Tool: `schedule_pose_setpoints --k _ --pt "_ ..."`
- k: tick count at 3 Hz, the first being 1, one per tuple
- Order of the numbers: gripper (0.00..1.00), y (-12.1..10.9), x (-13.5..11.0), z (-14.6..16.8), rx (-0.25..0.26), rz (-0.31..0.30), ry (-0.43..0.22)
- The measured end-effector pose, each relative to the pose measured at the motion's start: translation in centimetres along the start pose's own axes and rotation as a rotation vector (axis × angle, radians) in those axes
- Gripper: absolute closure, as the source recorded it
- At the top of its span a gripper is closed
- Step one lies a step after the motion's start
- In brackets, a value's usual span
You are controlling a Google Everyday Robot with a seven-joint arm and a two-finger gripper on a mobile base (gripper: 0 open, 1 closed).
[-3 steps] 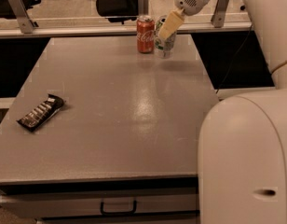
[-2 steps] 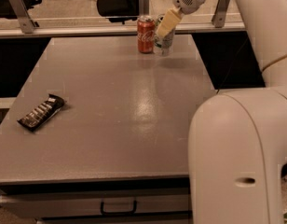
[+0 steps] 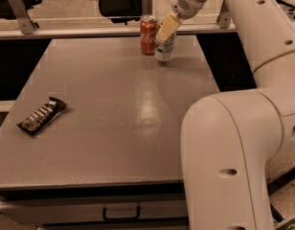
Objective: Move 7up can near coke can
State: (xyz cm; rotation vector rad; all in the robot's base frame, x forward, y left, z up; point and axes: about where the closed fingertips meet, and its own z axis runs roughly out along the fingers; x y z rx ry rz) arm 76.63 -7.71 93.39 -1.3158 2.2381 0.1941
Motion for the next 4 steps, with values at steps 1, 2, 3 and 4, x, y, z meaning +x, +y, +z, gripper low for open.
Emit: schedule_pose_setpoints --k 1,2,3,4 --pt "0.62 -0.1 -0.1 1.4 -0.009 0.015 0.010" --pt "0.41 -0.1 -0.3 1.9 -0.010 0.015 0.009" --pt "0.17 -0.2 -0.4 2.3 -0.012 0.015 0.007" --pt "0.00 -0.2 -0.5 2.8 -0.014 0.014 0.007"
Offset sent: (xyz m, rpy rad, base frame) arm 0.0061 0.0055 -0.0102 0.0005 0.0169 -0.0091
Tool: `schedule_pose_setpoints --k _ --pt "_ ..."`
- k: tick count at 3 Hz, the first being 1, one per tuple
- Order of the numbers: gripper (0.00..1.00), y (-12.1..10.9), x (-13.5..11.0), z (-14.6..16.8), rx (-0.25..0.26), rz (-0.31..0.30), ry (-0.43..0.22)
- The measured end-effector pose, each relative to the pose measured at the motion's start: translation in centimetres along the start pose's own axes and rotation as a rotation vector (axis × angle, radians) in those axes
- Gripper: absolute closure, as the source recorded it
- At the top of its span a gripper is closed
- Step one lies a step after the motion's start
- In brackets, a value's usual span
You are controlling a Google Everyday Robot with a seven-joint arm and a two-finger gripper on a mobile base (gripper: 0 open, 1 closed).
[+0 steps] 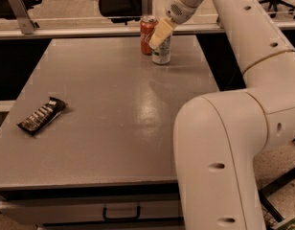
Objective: Move 7up can near coke can
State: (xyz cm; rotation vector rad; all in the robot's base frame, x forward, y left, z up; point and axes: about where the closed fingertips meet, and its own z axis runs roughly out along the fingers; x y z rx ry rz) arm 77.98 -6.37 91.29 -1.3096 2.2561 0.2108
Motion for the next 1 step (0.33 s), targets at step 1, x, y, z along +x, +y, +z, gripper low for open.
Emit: schedule_pose_setpoints --k 1 --pt "0.00 0.00 -0.01 0.04 0.000 0.000 0.000"
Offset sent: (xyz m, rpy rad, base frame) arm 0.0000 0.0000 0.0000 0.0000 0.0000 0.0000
